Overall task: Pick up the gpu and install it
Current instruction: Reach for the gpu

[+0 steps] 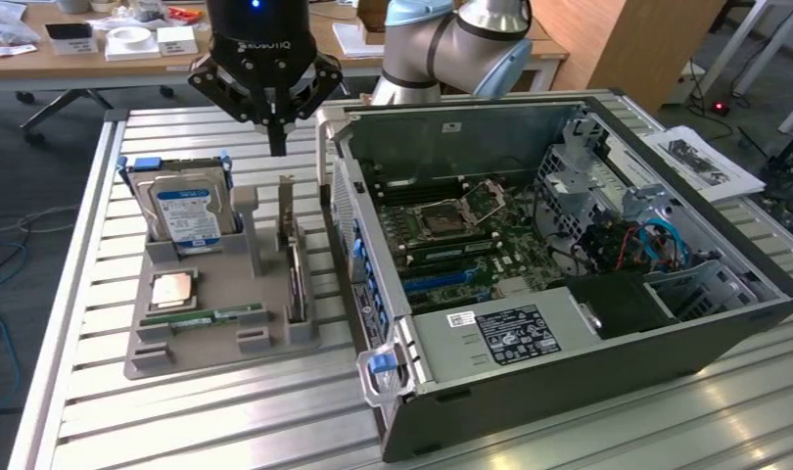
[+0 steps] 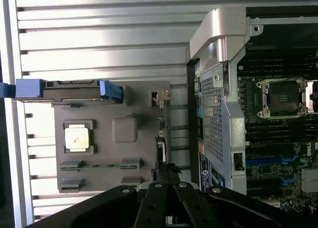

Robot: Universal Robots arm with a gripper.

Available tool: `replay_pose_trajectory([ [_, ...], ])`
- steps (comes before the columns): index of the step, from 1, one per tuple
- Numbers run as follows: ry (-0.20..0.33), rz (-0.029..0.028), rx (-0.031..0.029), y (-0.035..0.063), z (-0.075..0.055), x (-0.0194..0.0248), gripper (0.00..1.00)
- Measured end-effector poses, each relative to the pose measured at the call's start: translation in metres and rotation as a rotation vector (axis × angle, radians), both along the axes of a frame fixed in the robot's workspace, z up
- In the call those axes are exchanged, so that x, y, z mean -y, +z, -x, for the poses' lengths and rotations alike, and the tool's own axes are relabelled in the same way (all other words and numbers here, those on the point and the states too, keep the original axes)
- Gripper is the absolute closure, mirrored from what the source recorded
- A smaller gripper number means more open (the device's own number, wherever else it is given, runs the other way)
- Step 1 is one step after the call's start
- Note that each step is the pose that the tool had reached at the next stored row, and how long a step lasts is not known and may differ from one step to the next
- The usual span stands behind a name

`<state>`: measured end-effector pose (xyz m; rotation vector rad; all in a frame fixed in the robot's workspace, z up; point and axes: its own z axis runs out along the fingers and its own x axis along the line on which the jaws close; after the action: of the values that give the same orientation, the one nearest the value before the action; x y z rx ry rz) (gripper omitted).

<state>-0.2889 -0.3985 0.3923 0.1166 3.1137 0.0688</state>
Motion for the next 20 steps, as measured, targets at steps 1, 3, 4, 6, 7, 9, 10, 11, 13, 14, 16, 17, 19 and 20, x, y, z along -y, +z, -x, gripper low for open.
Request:
replay_pose_trajectory([
  [1,0.000,0.0000,0.0000,0.0000,0.000,0.0000,0.89],
  [3,0.000,-0.0001,0.0000,0.0000,0.000,0.0000,0.89],
  [4,0.000,-0.0001,0.0000,0.0000,0.000,0.0002,0.89],
  [6,0.000,0.0000,0.0000,0.0000,0.000,0.0008,0.89],
  [7,0.000,0.0000,-0.0001,0.0000,0.000,0.0014,0.89],
  [9,0.000,0.0000,-0.0001,0.0000,0.000,0.0044,0.89],
  [10,0.000,-0.0001,-0.0001,0.0000,0.000,0.0064,0.89],
  [11,0.000,0.0000,-0.0001,0.0000,0.000,0.0086,0.89],
  [13,0.000,-0.0001,-0.0001,0.0000,0.000,0.0130,0.89],
  [14,0.000,-0.0002,0.0000,-0.0001,0.000,0.0152,0.89],
  [16,0.000,-0.0002,0.0000,0.0000,0.001,0.0202,0.89],
  [17,0.000,-0.0002,0.0000,0.0000,0.001,0.0226,0.89],
  [19,0.000,-0.0002,0.0000,0.0000,0.001,0.0270,0.89],
  [20,0.000,-0.0002,0.0000,0.0000,0.002,0.0290,0.89],
])
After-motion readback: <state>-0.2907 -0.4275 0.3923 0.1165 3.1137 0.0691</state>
